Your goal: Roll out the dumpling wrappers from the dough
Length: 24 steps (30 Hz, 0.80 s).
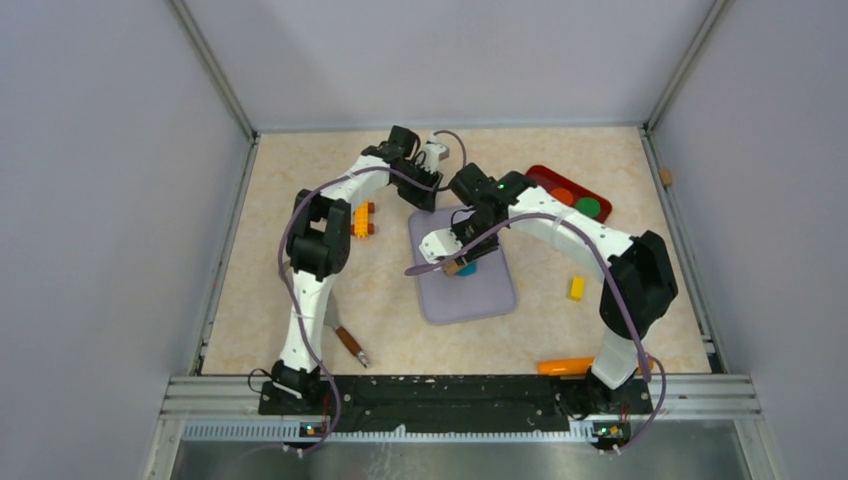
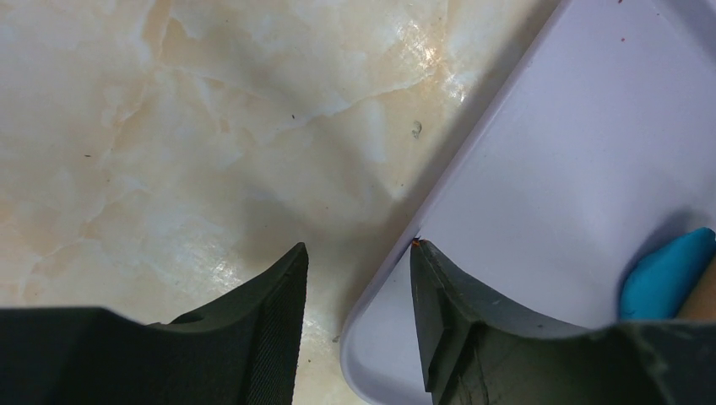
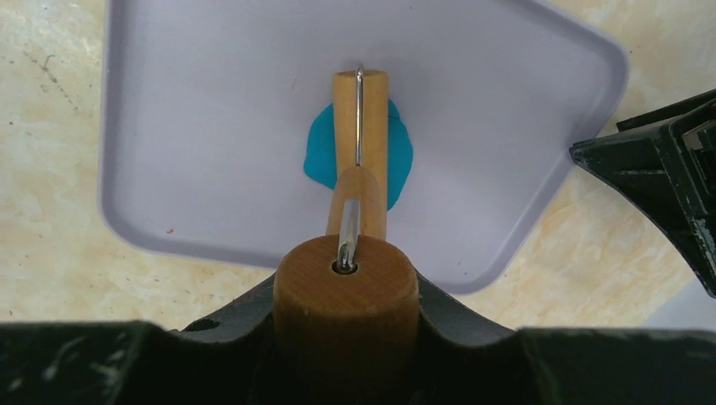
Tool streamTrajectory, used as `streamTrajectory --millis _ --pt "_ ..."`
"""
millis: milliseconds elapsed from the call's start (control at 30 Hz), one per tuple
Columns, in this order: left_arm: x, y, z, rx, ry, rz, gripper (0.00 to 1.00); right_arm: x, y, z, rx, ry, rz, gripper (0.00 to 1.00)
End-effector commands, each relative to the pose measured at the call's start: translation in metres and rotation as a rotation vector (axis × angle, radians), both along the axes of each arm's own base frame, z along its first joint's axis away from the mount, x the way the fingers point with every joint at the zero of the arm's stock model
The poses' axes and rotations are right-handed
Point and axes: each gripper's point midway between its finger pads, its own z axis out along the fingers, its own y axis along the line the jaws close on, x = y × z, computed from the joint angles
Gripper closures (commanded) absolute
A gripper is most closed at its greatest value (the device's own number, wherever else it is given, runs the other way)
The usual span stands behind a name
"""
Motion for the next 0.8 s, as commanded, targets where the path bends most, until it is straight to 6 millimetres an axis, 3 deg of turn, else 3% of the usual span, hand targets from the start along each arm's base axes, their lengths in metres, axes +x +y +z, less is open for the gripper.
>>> streamTrajectory --millis 0,400,567,767 --pt "-0.002 0.009 -0.006 0.035 0.030 0.016 0.49 -0.021 -0.013 -0.025 -0.112 0.123 0.025 1.00" --pt "-0.013 0.014 0.000 0.041 0.045 0.038 0.49 -0.042 -0.069 -0.109 -0.192 0.263 -0.176 1.00" --pt "-0.026 0.016 -0.005 0.035 0.088 0.045 0.49 -0.028 -0.063 -0.118 -0.166 0.207 -0.268 1.00" --pt "-0.029 0.015 -0.005 0.030 0.096 0.041 0.48 -0.005 -0.058 -0.126 -0.179 0.142 -0.322 1.00"
